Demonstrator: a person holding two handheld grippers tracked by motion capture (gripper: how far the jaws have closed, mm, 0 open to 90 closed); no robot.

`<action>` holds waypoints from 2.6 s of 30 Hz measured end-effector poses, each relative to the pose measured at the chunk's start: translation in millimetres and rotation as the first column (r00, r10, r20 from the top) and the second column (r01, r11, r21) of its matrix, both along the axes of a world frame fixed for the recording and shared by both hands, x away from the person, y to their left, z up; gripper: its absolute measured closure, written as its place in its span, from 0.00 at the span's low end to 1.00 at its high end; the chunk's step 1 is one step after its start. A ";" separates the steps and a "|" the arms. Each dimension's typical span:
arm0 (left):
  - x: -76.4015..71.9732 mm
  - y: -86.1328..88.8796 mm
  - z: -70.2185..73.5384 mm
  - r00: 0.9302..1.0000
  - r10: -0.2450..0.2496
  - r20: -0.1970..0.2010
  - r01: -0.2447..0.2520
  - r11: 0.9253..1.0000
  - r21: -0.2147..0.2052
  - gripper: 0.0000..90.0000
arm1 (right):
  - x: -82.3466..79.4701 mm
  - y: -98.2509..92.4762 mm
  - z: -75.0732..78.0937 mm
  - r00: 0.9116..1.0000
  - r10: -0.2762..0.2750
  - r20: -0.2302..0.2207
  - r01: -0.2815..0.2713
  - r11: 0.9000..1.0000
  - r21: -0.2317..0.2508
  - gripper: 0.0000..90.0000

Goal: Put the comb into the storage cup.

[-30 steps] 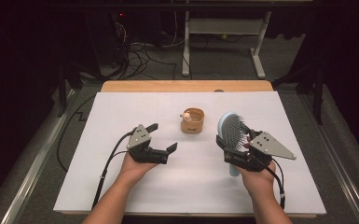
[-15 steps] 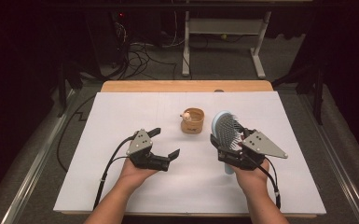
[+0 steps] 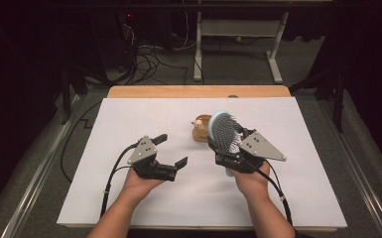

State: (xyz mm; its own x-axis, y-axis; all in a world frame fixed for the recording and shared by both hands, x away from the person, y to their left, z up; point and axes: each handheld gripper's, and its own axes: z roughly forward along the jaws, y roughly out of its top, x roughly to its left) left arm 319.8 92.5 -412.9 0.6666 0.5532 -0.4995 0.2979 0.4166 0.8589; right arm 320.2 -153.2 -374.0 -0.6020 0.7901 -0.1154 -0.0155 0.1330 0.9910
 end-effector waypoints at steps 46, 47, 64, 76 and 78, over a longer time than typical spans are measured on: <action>-24.5 -5.6 33.4 0.999 -0.034 0.028 0.035 0.999 -0.032 0.00 | -15.7 36.9 -28.5 0.998 0.066 -0.002 -0.066 0.995 -0.078 0.23; -24.8 -5.9 33.8 0.999 -0.033 0.028 0.034 0.999 -0.032 0.00 | -16.3 37.6 -28.3 0.998 0.068 0.002 -0.068 0.995 -0.079 0.23; -26.8 -8.1 38.2 0.999 -0.038 0.026 0.039 0.998 -0.040 0.00 | -20.5 50.9 -29.4 0.995 0.097 0.016 -0.095 0.991 -0.092 0.23; -29.2 -8.4 41.2 0.999 -0.044 0.028 0.046 0.998 -0.053 0.01 | -24.4 62.5 -32.3 0.992 0.128 0.019 -0.125 0.986 -0.108 0.23; -29.5 -8.5 41.6 0.999 -0.044 0.030 0.046 0.998 -0.051 0.01 | -25.2 63.3 -32.5 0.991 0.131 0.015 -0.129 0.986 -0.109 0.23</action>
State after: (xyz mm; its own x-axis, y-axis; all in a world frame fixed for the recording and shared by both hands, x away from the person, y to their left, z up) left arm 290.3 84.0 -371.2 0.7049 0.4961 -0.5069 0.2925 0.4478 0.8450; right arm 295.0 -89.9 -406.4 -0.6953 0.6875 -0.2096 -0.0615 0.2337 0.9704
